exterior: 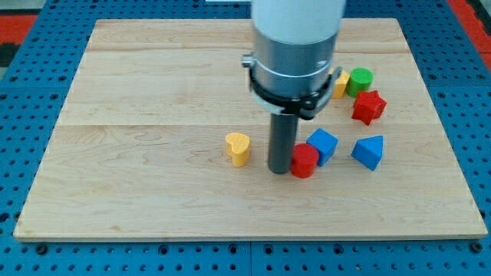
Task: Push red circle into blue cube
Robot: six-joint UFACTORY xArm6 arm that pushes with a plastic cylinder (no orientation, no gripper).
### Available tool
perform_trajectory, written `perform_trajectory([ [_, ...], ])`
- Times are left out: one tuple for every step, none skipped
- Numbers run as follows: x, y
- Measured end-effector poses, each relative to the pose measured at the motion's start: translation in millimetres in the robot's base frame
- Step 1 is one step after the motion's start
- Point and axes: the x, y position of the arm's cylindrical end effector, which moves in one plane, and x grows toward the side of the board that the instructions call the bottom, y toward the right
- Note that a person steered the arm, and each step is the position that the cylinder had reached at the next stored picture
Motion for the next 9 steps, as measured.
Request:
perform_trajectory([
  [2, 8],
  [31, 8],
  [31, 8],
  [17, 16],
  [16, 27],
  [16, 27],
  [16, 30],
  [15, 36],
  [-19, 36],
])
